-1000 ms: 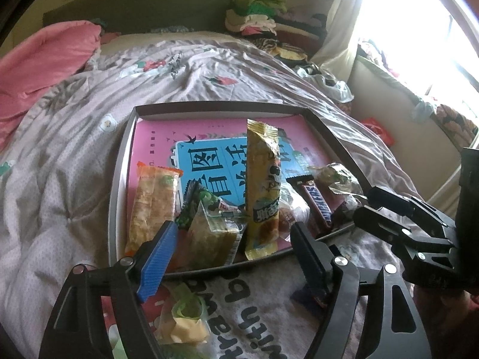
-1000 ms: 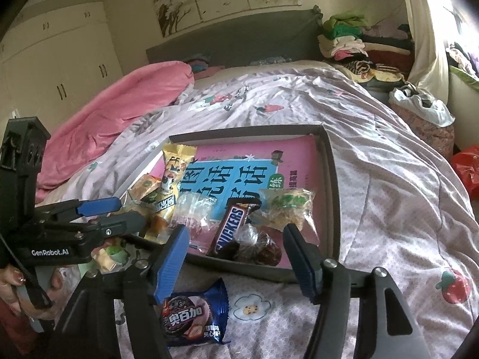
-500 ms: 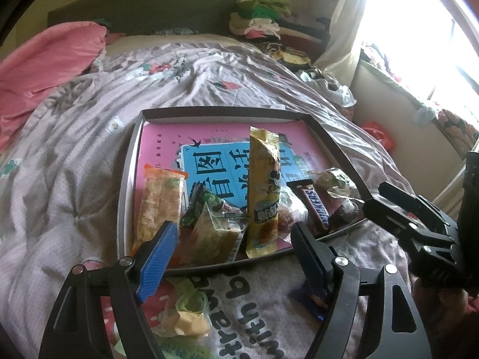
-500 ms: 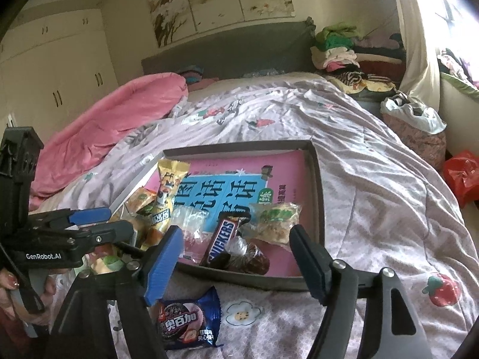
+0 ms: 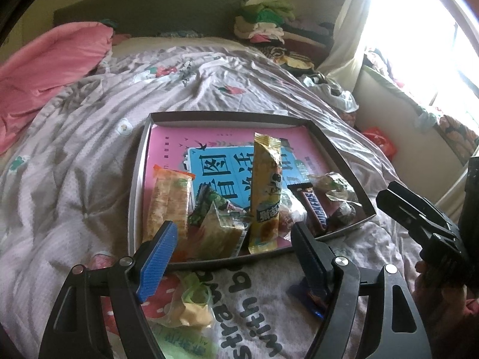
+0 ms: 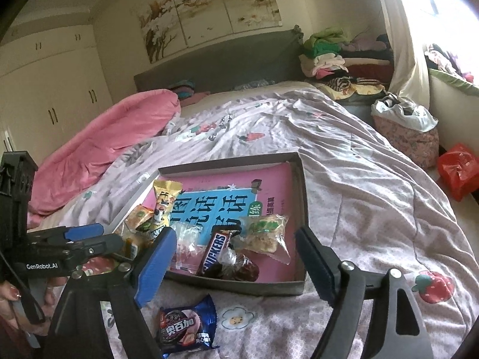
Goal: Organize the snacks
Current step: 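Open both grippers and withdraw them from the tray, then move the left gripper to the green-labelled bag while the right gripper approaches the blue cookie pack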
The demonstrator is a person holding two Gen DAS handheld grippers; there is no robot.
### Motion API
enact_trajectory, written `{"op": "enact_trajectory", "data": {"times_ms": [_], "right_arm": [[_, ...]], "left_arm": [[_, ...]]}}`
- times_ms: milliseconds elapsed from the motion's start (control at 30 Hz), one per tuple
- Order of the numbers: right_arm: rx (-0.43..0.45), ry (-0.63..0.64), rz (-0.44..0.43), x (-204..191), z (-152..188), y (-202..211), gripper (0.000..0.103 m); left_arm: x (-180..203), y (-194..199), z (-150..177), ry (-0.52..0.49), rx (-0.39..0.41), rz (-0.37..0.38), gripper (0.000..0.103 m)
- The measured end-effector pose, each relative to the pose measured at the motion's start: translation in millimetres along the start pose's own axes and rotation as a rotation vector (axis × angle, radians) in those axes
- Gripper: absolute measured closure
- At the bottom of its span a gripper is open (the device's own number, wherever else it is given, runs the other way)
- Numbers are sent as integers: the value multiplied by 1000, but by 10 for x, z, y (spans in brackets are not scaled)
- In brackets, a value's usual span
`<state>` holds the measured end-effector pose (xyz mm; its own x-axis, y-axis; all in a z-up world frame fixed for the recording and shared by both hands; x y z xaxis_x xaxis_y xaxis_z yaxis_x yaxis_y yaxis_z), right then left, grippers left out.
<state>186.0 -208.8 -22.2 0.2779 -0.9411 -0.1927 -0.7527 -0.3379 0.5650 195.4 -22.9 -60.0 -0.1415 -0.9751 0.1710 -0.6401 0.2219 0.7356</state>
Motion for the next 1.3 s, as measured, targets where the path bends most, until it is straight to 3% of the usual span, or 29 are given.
{"op": "enact_trajectory", "data": {"times_ms": [933,1300], "right_arm": [[-37,10,-99,-333,53,183,16],[-56,2,-102,-357,126,229,16]], "left_arm": [[-518,464,50,92,21,-67,24],[-511,512,151,78,7,-71,24]]}}
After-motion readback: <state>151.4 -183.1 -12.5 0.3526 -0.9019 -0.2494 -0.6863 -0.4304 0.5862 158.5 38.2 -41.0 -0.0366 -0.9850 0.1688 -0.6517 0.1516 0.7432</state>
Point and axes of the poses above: each gripper's, at about its wrist camera, not at the fingertips, and y roughly against the way its jaws point, x to its right, z to its underside, the point moved 10 cm from there along -y, roughly the way its jaws point, and after that the axes turned 2 degrees about -z, right-handed, at the moved point
